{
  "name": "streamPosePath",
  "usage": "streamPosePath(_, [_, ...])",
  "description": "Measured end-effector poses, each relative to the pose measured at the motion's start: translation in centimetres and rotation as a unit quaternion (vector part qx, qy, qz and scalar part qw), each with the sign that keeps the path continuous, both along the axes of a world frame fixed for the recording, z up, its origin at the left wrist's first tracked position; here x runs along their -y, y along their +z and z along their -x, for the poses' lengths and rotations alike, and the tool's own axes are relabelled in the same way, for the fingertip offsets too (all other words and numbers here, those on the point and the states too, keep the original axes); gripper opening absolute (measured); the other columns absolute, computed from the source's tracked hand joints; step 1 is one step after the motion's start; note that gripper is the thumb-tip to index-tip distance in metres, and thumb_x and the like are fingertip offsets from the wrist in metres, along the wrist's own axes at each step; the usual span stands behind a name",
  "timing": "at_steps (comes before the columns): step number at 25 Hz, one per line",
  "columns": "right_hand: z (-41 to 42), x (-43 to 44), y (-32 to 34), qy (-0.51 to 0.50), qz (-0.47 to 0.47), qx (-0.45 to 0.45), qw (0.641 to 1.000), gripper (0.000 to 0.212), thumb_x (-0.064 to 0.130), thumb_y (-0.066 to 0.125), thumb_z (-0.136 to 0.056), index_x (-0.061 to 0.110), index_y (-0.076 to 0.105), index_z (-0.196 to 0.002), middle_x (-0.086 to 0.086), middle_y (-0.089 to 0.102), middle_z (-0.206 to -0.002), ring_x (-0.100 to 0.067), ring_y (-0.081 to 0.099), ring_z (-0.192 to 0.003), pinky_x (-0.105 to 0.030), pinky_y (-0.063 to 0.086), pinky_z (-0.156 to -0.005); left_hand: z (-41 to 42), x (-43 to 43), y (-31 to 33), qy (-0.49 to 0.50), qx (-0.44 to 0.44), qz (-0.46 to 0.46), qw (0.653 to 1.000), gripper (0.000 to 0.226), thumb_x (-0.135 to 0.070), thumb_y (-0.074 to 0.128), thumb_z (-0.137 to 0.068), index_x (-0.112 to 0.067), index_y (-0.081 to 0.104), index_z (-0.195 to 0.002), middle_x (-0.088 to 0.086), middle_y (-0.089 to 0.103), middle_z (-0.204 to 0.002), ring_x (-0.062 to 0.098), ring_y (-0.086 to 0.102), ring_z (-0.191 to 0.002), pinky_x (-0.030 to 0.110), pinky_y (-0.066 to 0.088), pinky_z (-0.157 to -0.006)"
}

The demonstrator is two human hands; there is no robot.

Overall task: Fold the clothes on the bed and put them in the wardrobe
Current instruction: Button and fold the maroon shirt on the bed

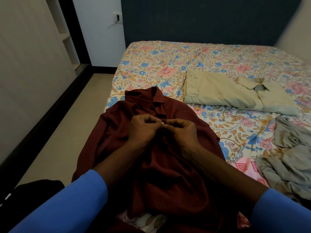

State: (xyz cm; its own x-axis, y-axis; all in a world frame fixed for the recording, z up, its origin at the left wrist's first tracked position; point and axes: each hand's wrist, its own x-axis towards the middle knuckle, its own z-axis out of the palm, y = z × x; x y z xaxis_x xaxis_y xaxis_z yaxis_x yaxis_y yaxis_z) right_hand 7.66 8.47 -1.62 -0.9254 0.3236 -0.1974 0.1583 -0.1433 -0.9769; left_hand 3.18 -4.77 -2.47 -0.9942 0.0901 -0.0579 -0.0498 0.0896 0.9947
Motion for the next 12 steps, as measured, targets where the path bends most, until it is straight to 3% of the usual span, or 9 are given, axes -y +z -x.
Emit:
streamPosePath(3, [-0.21, 0.21, -0.31, -0.003, -0.014, -0.018, 1.000, 0.007, 0.003, 0.075, -0.091, 0.010, 0.077, -0.091, -0.014, 0.078, -0.085, -0.028, 0.074, -0.072, -0.042, 0.063, -0.069, 0.15, -0.14, 0.10, 0.011, 0.030, -0.013, 0.999, 0.004, -0.006, 0.082, -0.082, -0.009, 0.080, -0.080, 0.008, 0.078, -0.078, 0.025, 0.078, -0.077, 0.045, 0.065, -0.078])
streamPosePath(6, [-0.37, 0.42, -0.53, -0.009, -0.049, -0.032, 0.998, 0.008, 0.002, 0.074, -0.092, 0.009, 0.078, -0.095, -0.010, 0.078, -0.084, -0.024, 0.075, -0.070, -0.036, 0.064, -0.065, 0.38, -0.13, 0.06, 0.022, 0.055, -0.013, 0.998, 0.006, -0.005, 0.080, -0.082, -0.009, 0.079, -0.079, 0.007, 0.077, -0.077, 0.026, 0.077, -0.078, 0.038, 0.064, -0.073])
streamPosePath(12, [-0.39, -0.22, -0.29, 0.007, -0.052, -0.039, 0.998, 0.011, 0.005, 0.073, -0.093, 0.007, 0.077, -0.104, -0.013, 0.079, -0.088, -0.030, 0.077, -0.079, -0.041, 0.065, -0.072, 0.57, 0.57, 0.38, -0.044, 0.100, -0.085, 0.990, 0.005, -0.002, 0.078, -0.086, -0.002, 0.078, -0.091, 0.015, 0.078, -0.090, 0.029, 0.077, -0.087, 0.034, 0.061, -0.075])
